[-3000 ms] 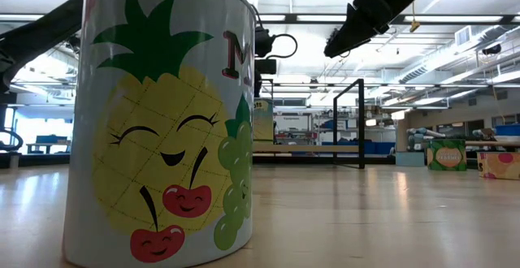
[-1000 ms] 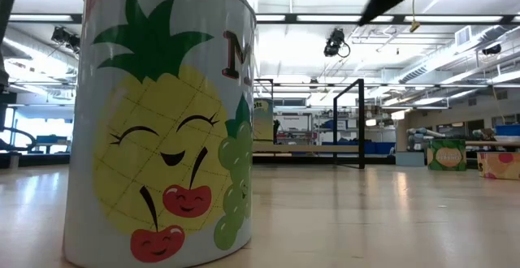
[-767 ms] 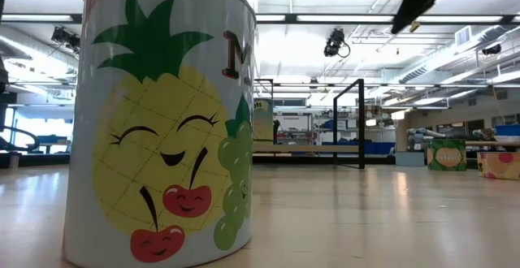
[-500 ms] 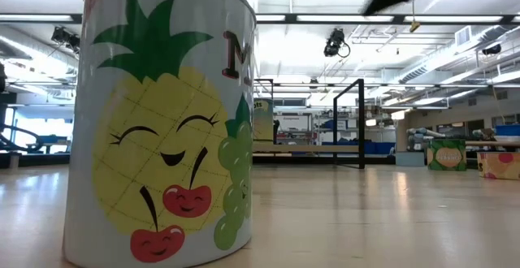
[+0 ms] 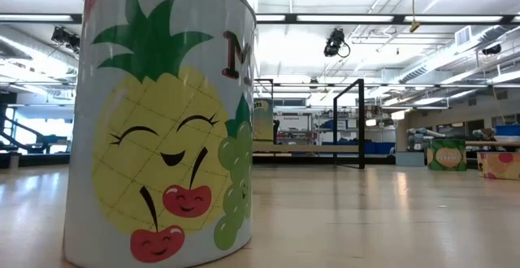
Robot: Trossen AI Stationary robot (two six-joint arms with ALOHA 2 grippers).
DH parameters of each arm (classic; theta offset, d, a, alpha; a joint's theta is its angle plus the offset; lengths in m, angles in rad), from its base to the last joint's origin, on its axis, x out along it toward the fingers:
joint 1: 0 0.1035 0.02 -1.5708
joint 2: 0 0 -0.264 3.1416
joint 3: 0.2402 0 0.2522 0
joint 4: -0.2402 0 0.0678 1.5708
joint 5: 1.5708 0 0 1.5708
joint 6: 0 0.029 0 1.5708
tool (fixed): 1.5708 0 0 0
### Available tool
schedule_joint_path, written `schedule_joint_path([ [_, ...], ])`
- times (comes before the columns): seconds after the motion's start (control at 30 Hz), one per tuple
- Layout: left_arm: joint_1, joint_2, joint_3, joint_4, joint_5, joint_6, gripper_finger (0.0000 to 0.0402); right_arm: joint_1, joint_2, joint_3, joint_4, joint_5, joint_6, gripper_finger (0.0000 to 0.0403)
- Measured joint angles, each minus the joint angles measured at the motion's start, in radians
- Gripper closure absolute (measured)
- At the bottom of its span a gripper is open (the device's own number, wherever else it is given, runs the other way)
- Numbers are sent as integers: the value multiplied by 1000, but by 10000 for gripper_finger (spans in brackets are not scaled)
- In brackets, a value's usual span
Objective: Pick and place cans onto a shelf
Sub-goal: Put the canned mixed fruits on the shelf
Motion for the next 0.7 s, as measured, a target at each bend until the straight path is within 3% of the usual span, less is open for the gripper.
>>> schedule_joint_path([
  [0.3,-121,0,-202,211,-152,-74,61,-47,222,151,3,-201,-157,7],
  [0.43,-121,0,-271,283,-183,-81,61,-59,268,169,20,-248,-239,9],
  [0.7,-120,0,-343,355,-205,-82,61,-85,302,169,52,-313,-238,11],
])
